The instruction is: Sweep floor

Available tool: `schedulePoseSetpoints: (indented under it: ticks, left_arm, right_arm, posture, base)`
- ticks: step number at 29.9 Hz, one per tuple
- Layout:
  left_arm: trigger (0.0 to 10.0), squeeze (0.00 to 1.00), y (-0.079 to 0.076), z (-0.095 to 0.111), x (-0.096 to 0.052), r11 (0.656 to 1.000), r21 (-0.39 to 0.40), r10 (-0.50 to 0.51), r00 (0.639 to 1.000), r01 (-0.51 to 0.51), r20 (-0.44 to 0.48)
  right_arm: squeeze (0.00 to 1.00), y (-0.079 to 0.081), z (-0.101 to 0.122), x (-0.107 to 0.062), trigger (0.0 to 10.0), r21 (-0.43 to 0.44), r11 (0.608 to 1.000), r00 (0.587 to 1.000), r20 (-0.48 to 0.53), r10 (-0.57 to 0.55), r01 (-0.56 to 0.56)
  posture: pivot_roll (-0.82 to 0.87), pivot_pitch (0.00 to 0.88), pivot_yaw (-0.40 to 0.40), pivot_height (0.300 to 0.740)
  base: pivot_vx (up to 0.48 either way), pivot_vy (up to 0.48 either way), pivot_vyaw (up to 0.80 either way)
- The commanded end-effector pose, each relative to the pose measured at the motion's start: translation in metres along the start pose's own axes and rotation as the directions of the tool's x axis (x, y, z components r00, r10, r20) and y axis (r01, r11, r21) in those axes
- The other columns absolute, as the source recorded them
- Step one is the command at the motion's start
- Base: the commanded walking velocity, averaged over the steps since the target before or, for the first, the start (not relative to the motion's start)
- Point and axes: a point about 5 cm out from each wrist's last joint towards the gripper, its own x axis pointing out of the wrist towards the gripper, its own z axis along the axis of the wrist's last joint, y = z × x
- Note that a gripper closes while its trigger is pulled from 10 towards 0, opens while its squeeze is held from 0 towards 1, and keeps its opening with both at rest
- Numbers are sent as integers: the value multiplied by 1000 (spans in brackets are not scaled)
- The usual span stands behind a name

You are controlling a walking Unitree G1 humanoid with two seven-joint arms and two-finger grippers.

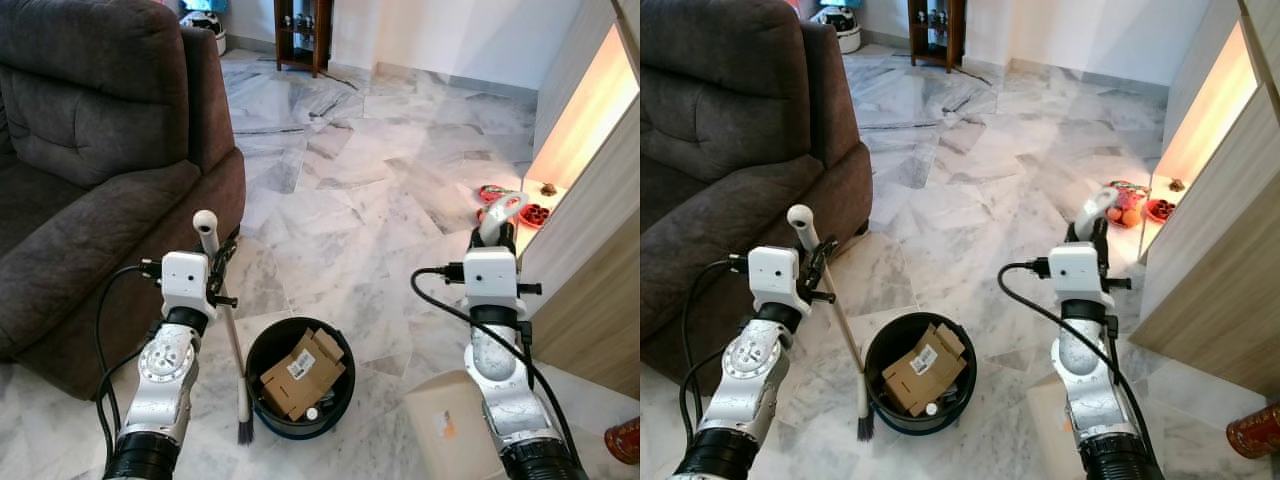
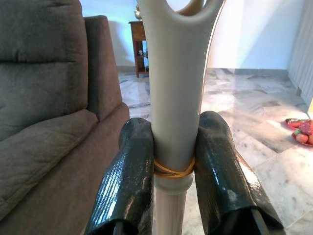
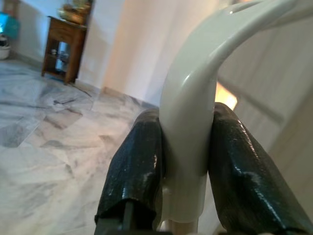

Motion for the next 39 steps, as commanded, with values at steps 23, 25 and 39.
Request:
schedulePoseSetpoints:
  ticks: [23, 25, 39]
  left_arm:
    - [10000, 0, 7, 1, -12, 1000, 0, 29, 1000, -29, 5]
    - [10000, 0, 7, 1, -12, 1000, 0, 29, 1000, -29, 6]
    - [10000, 0, 8, 5, -9, 999, 3, 35, 999, -35, 17]
  right_arm:
    - [0, 6, 4, 0, 10000, 188, 982, 1000, 28, 10, -16]
    - [0, 6, 5, 1, 10000, 188, 982, 999, 30, 10, -16]
    - [0, 5, 7, 2, 10000, 182, 983, 999, 43, 17, -25]
  posture:
    - [-2, 1, -13, 740]
    - [-5, 6, -12, 740]
    - [-10, 53, -13, 740]
  base:
    - [0, 0, 0]
    - [0, 0, 0]
    - [0, 0, 0]
